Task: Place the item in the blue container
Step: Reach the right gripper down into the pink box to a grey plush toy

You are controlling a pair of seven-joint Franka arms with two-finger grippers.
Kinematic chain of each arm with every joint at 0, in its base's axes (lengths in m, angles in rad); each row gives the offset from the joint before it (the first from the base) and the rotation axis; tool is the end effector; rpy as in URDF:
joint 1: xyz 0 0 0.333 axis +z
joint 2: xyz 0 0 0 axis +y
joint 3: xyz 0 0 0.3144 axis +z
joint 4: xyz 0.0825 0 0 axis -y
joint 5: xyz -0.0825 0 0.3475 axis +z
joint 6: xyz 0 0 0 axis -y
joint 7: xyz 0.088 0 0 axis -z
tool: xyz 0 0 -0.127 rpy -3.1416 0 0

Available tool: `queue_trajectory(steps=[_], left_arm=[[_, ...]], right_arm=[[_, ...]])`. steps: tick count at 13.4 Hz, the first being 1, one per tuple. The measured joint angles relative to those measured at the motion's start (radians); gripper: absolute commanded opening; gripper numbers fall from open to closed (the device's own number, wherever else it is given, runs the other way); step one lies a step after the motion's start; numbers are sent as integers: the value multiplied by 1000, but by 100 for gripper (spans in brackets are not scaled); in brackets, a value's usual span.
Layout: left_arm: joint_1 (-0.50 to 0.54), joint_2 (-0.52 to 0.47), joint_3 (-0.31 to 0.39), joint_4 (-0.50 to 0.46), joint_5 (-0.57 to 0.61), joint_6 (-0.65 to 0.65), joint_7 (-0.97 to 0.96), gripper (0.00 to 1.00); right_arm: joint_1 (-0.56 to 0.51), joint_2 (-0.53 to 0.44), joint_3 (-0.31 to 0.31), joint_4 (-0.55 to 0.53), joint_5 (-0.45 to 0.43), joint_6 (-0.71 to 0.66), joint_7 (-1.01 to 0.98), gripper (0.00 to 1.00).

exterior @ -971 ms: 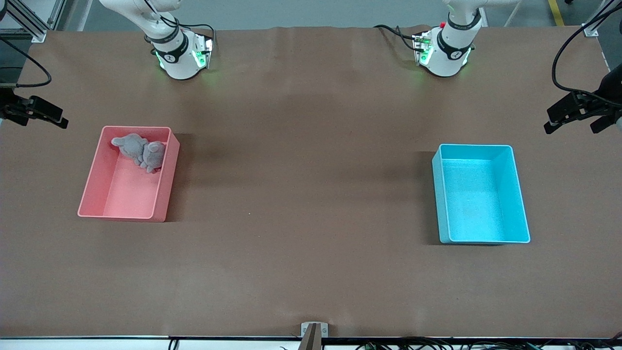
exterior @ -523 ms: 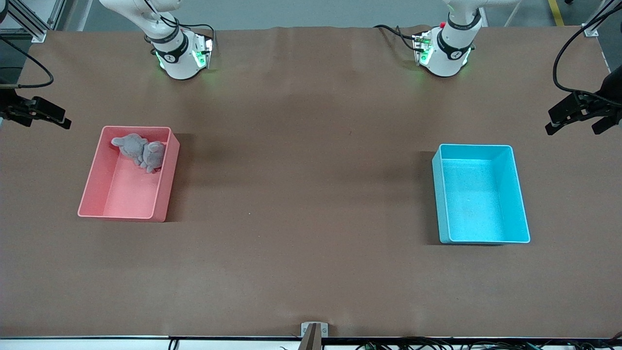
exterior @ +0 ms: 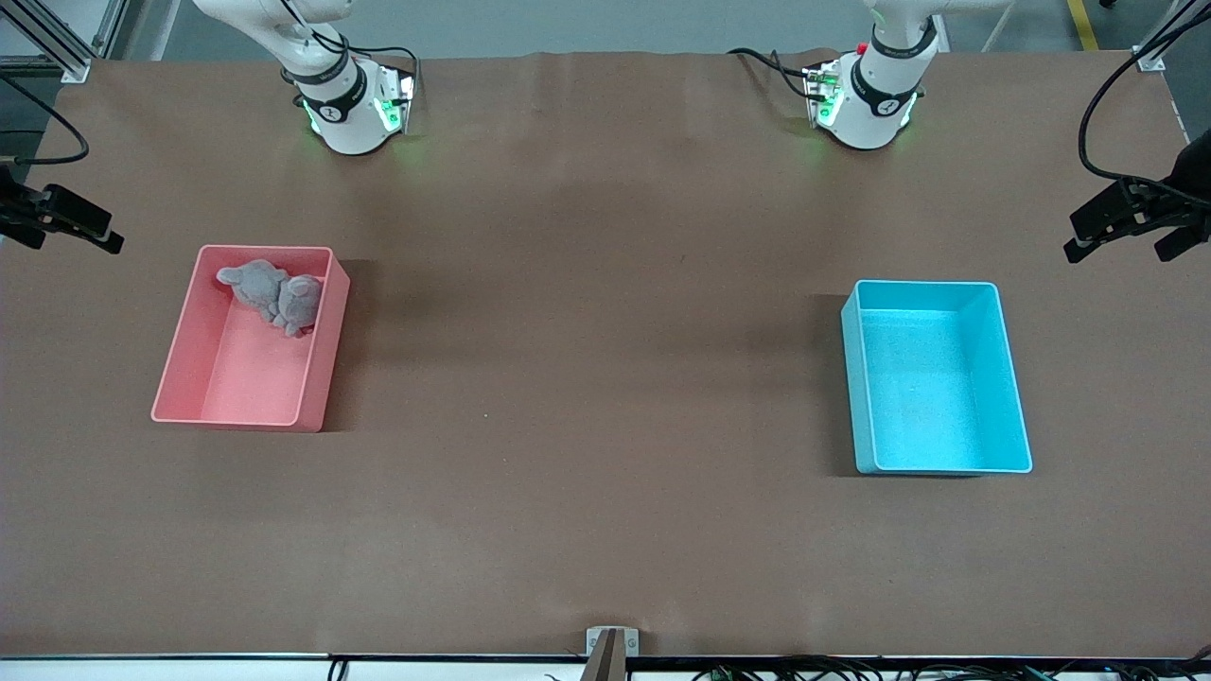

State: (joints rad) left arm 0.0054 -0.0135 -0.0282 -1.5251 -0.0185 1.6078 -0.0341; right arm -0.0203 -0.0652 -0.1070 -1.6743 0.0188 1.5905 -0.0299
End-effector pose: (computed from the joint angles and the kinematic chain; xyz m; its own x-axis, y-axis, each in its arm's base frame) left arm 0.5199 -0.0143 0.6335 0.9954 0.0120 0.0954 0.0101 -0.9997 0.0214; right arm 0.4940 -0.0626 0.5925 0.9951 -0.0972 -0.0182 -0.0977 -0.9949 -0.0263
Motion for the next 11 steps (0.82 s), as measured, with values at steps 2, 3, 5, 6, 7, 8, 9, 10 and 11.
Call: queue_trajectory(steps=[2,3,5,6,7,8,9,10,11], left_arm=[[0,0,0,0,0,0,0,100],[0,0,0,0,0,0,0,100],[0,0,0,0,0,0,0,100],[0,0,0,0,0,0,0,100],[0,0,0,0,0,0,0,100],[0,0,0,0,0,0,0,100],[0,0,0,0,0,0,0,100],[0,0,0,0,0,0,0,100],[0,0,0,0,0,0,0,100]], right_arm=[[-6,56,-6,14,0,24,0,100],[-12,96,-9,17,0,45,0,100],[-25,176,-11,21,-1,74,0,100],[-32,215,-12,22,-1,78,0,100],[-38,249,-13,22,-1,80,0,100],[-42,274,-14,21,-1,81,0,100],[-44,286,-14,11,-1,84,3,100],[-44,287,-14,-11,0,100,19,100],[-44,280,-14,-49,1,138,47,100]])
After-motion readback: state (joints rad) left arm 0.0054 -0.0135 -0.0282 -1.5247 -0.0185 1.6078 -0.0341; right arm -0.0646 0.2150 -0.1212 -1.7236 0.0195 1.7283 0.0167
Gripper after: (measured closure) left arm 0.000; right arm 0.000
